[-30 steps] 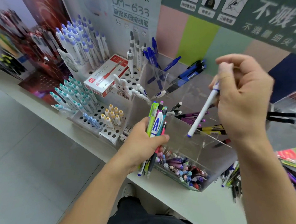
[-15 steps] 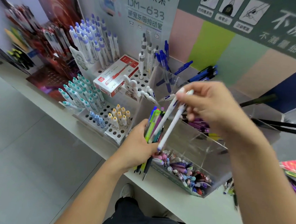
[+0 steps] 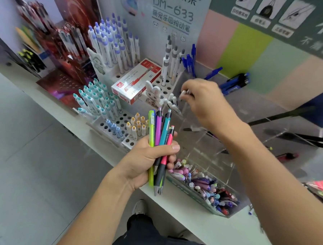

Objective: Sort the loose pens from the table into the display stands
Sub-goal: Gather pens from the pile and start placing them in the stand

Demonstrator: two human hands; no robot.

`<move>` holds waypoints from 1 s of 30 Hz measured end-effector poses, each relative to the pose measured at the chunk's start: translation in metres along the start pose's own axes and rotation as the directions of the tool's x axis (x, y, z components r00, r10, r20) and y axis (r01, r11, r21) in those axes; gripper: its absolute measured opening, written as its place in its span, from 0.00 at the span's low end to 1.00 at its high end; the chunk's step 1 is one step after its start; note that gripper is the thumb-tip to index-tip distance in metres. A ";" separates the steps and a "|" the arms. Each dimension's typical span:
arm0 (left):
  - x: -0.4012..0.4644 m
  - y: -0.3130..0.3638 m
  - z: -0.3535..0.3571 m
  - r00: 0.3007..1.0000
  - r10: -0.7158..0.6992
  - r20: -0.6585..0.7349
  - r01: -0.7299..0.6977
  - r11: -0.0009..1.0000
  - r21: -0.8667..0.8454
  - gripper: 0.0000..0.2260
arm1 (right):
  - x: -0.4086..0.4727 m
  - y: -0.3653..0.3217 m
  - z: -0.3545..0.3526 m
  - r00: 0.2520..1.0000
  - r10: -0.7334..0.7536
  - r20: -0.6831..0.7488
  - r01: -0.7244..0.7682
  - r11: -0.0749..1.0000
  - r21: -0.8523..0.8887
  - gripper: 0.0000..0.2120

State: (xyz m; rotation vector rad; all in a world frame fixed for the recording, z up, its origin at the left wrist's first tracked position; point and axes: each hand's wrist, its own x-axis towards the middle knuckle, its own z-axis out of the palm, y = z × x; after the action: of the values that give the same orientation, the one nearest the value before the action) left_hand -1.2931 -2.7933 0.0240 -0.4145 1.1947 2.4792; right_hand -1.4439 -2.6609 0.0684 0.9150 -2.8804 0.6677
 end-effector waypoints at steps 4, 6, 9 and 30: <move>-0.003 -0.002 0.003 1.000 0.009 -0.023 -0.007 0.995 0.102 0.20 | -0.005 -0.008 0.007 0.983 0.128 0.130 -0.106 0.981 -0.164 0.10; -0.004 -0.002 0.007 1.000 0.011 -0.006 -0.009 0.989 0.148 0.18 | -0.010 -0.014 0.001 0.985 0.122 0.123 -0.096 0.975 -0.201 0.08; -0.004 -0.004 0.013 1.000 0.011 0.014 -0.013 0.978 0.209 0.16 | -0.029 -0.015 -0.016 0.985 0.161 -0.062 -0.162 0.987 -0.011 0.08; 0.029 -0.045 0.069 1.000 -0.001 -0.011 0.007 0.798 0.602 0.13 | -0.141 0.040 -0.087 0.792 0.507 -0.341 -0.157 0.708 0.689 0.05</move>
State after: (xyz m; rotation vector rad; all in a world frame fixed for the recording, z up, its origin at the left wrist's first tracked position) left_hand -1.3070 -2.7068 0.0226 -0.2438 1.8839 1.9298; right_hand -1.3577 -2.5193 0.1070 0.1124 -2.3339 1.6974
